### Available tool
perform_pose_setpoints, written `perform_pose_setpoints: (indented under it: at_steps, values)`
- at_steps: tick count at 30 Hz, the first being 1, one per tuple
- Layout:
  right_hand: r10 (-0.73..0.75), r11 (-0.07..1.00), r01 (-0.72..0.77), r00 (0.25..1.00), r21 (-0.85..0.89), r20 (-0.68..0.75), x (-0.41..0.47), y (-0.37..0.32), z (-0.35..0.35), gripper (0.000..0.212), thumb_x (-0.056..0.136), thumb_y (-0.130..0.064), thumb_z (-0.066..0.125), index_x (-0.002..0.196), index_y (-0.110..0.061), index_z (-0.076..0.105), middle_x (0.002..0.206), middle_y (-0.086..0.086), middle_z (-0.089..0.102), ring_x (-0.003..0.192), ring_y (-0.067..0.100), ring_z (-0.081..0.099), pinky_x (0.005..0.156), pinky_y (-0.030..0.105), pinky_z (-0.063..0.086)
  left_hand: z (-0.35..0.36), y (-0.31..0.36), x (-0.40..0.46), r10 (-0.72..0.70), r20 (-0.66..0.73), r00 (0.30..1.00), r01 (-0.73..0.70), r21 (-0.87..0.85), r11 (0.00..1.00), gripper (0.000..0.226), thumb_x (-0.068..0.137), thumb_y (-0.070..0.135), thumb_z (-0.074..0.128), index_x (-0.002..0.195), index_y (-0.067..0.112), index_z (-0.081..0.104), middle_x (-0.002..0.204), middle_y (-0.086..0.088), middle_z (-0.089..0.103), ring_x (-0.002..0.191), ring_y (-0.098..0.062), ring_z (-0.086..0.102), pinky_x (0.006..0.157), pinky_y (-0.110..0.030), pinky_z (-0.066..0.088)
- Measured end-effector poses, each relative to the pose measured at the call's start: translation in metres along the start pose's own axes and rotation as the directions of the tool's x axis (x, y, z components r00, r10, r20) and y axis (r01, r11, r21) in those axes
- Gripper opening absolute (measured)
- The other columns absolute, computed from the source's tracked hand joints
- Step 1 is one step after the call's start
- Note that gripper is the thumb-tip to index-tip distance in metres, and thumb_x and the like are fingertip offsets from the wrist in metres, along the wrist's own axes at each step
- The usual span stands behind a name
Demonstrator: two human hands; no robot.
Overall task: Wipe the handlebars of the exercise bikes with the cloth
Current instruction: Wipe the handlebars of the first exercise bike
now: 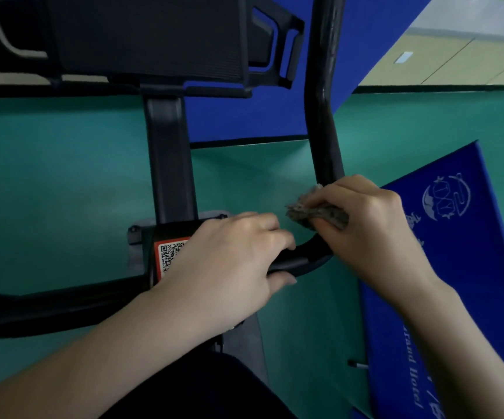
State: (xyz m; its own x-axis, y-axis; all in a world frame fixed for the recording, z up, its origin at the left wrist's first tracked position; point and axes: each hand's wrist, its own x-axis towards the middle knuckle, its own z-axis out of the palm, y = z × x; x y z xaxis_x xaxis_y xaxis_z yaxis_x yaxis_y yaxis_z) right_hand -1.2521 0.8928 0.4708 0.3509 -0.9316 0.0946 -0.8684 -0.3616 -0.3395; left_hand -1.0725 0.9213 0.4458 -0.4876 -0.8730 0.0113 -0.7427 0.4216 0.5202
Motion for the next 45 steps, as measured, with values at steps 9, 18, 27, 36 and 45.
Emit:
perform_pose_setpoints:
  at_steps: [9,18,27,36,45]
  values:
    - [-0.049,0.998,0.057,0.975,-0.031,0.217,0.010,-0.005,-0.010,0.022,0.067,0.005,0.078,0.084,-0.010,0.076,0.080,0.005,0.072,0.079,0.022,0.066,0.073,0.025,0.051,0.002,-0.001,0.001,0.009,-0.031,0.999,-0.010,-0.030,0.999,0.038,0.079,0.057,0.060,0.108,0.032,0.062,0.098,0.013,0.059,0.097,-0.013,0.058,0.070,-0.032,0.048]
    - [-0.148,0.982,0.142,0.988,-0.120,-0.044,0.035,0.011,-0.006,0.018,0.072,0.006,0.076,0.089,0.001,0.071,0.085,0.015,0.066,0.077,0.032,0.060,0.070,0.022,0.041,0.002,-0.001,0.001,0.017,-0.043,0.999,-0.019,-0.037,0.999,0.030,0.082,0.054,0.058,0.102,0.030,0.061,0.094,0.011,0.056,0.094,-0.014,0.055,0.068,-0.034,0.047]
    - [-0.013,0.993,0.018,0.999,0.118,-0.042,0.017,0.019,-0.012,0.017,0.075,-0.006,0.078,0.091,-0.005,0.072,0.087,-0.002,0.064,0.075,-0.003,0.057,0.069,0.008,0.043,0.000,-0.001,0.003,0.027,-0.035,0.999,-0.029,-0.042,0.999,0.031,0.081,0.052,0.061,0.103,0.030,0.060,0.094,0.011,0.057,0.090,-0.012,0.056,0.066,-0.032,0.047]
    - [0.052,0.984,0.012,0.933,0.175,-0.357,0.058,0.032,0.006,0.013,0.079,-0.007,0.074,0.092,-0.005,0.071,0.088,0.006,0.067,0.080,0.015,0.060,0.071,0.016,0.044,0.000,0.001,0.003,0.017,-0.002,1.000,-0.017,-0.012,1.000,0.030,0.079,0.054,0.061,0.099,0.032,0.060,0.090,0.013,0.054,0.088,-0.008,0.055,0.065,-0.030,0.048]
    - [0.289,0.855,-0.092,0.902,0.511,-0.322,0.017,0.045,0.006,0.014,0.080,-0.011,0.074,0.091,-0.014,0.066,0.086,-0.008,0.067,0.078,0.004,0.063,0.070,0.016,0.048,-0.002,0.003,0.002,-0.020,0.060,0.998,0.021,-0.016,1.000,0.028,0.077,0.056,0.060,0.097,0.036,0.060,0.089,0.018,0.054,0.083,-0.001,0.053,0.064,-0.023,0.045]
